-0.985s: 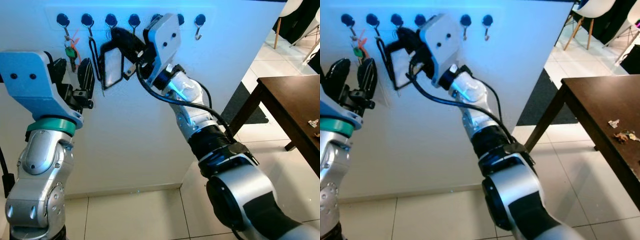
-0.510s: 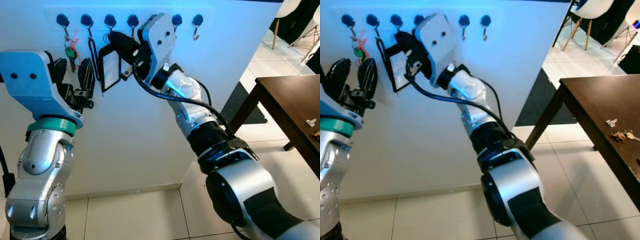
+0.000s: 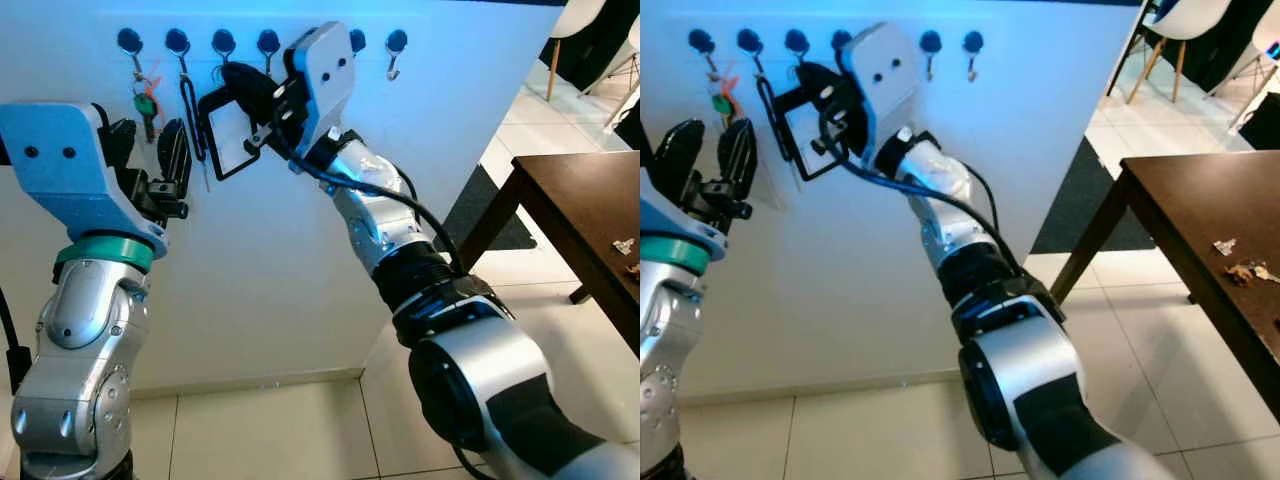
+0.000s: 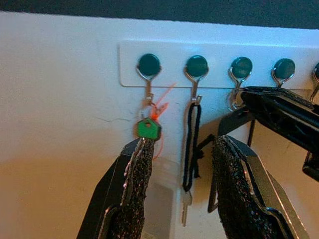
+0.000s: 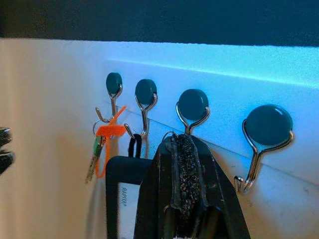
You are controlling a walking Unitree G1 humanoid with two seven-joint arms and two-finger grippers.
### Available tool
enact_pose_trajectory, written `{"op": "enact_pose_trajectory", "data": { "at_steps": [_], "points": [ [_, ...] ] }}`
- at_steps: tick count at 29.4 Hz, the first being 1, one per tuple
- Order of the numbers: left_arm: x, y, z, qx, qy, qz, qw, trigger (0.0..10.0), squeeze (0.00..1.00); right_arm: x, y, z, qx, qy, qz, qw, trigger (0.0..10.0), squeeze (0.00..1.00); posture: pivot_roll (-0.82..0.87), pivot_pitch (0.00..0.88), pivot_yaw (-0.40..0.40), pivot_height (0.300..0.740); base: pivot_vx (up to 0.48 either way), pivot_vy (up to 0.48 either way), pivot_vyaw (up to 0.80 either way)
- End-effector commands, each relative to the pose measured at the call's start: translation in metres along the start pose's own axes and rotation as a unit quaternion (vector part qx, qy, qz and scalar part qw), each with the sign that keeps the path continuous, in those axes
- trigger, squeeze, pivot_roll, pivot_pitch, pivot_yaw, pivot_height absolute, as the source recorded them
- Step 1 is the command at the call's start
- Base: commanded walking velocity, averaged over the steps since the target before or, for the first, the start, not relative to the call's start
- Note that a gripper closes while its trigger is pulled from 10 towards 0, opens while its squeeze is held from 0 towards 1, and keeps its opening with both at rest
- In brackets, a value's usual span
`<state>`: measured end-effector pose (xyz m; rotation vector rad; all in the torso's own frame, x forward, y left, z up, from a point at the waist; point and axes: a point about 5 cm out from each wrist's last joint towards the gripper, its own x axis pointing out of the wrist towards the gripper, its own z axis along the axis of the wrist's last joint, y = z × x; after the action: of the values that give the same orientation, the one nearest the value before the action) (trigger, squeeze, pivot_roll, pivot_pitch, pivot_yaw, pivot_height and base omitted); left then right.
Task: Hang keys on a hook
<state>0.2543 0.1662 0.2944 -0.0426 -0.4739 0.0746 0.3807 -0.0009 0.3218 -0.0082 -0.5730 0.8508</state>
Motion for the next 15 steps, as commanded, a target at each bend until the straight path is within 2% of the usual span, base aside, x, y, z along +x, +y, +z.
{"op": "enact_pose_trajectory", "data": {
  "at_steps": [1,4,5,12,13,14,15],
  "points": [
    [-0.001,-0.002,0.004,-0.004,-0.007,-0.005,1.000,10.0,0.00,0.001,-0.008,0.002,0.028,0.001,-0.029,0.999,10.0,0.00,0.06,0.080,0.050,0.740,0.000,0.000,0.00],
    [-0.001,-0.002,0.005,-0.004,-0.007,-0.005,1.000,10.0,0.00,0.001,-0.007,0.001,0.028,0.005,-0.023,0.999,10.0,0.00,0.06,0.080,0.050,0.740,0.000,0.000,0.00],
    [-0.001,-0.002,0.005,-0.005,-0.007,-0.004,1.000,10.0,0.00,0.000,0.000,-0.006,0.017,0.029,0.011,0.999,10.0,0.00,0.06,0.080,0.050,0.740,0.000,0.000,0.00],
    [0.000,-0.002,0.005,-0.005,-0.006,-0.004,1.000,10.0,0.00,-0.001,0.004,-0.010,0.000,0.040,0.024,0.999,10.0,0.00,0.06,0.084,0.051,0.740,0.000,0.000,0.00],
    [0.000,-0.002,0.004,-0.006,-0.005,-0.004,1.000,10.0,0.00,-0.001,0.003,-0.005,-0.021,0.017,0.014,1.000,10.0,0.00,0.06,0.086,0.053,0.740,0.000,0.000,0.00],
    [0.000,-0.002,0.004,-0.006,-0.005,-0.004,1.000,10.0,0.00,-0.001,0.003,-0.005,-0.021,0.017,0.014,1.000,10.0,0.00,0.06,0.086,0.053,0.740,0.000,0.000,0.00],
    [-0.001,-0.002,0.003,-0.006,-0.003,-0.005,1.000,10.0,0.00,0.001,0.001,0.010,-0.052,-0.036,-0.006,0.998,10.0,0.00,0.06,0.087,0.054,0.740,0.000,0.000,0.00]
  ]
}}
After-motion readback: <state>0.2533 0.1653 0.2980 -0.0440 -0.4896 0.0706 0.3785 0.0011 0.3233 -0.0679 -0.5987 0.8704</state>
